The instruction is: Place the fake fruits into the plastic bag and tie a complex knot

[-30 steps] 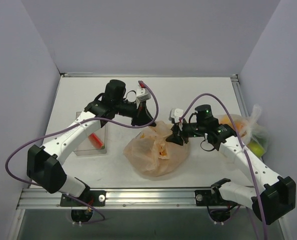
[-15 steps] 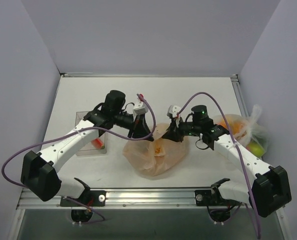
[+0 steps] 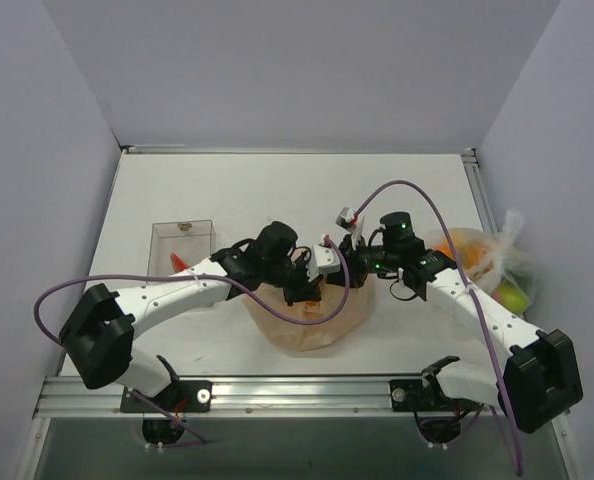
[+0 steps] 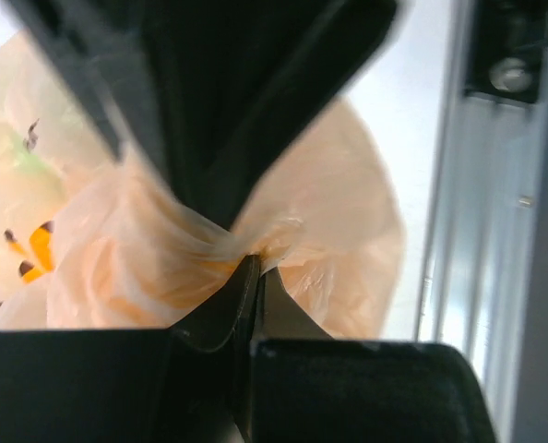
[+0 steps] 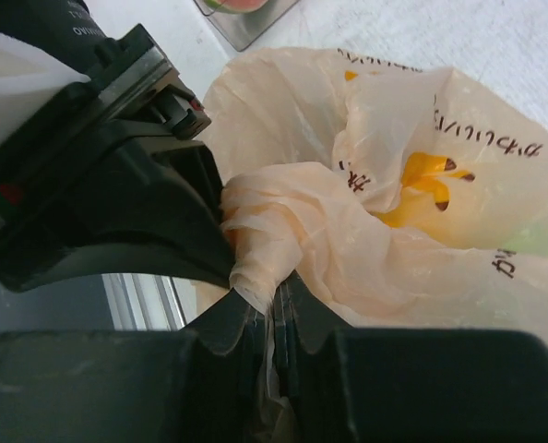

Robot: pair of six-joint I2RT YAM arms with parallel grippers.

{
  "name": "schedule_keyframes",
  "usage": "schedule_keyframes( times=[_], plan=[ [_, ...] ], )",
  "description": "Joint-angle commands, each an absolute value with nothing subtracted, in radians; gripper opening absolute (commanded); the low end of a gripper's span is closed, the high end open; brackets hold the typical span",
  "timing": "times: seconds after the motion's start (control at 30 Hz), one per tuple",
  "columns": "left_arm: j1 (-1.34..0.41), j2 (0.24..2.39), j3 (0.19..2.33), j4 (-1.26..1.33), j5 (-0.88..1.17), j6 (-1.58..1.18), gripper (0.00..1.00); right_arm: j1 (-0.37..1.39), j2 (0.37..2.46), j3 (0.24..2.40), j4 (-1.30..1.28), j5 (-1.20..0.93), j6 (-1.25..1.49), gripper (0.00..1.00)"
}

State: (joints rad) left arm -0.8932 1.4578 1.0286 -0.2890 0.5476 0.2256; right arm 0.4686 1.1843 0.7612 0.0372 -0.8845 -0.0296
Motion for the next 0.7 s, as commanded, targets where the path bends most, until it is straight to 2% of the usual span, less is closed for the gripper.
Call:
schedule_keyframes(
  times=[0.0, 0.1, 0.3, 0.4, 0.57, 0.67],
  plan=[
    [-0.908, 1.517, 0.996, -0.319, 0.318, 0.218, 0.0, 0.443, 1.132, 0.782, 0.109, -0.882, 0.098, 0.0],
    [-0.908, 1.537, 0.97, -0.281, 0.212, 0.204, 0.0, 0.445, 1.112, 0.759, 0.149, -0.897, 0.201, 0.0],
    [-0.867, 1.529, 0.957, -0.128, 0.175, 0.204, 0.0, 0.449, 1.068, 0.677, 0.251, -0.908, 0.475, 0.0],
    [-0.783, 1.511, 0.983, -0.055, 0.25, 0.215, 0.0, 0.459, 1.039, 0.612, 0.359, -0.891, 0.596, 0.0],
    [-0.739, 1.508, 0.999, -0.126, 0.628, 0.204, 0.0, 0.472, 1.029, 0.586, 0.482, -0.79, 0.73, 0.0],
    [-0.776, 1.496, 0.936, -0.143, 0.626, 0.173, 0.0, 0.469, 1.016, 0.572, 0.485, -0.756, 0.735, 0.0]
  ],
)
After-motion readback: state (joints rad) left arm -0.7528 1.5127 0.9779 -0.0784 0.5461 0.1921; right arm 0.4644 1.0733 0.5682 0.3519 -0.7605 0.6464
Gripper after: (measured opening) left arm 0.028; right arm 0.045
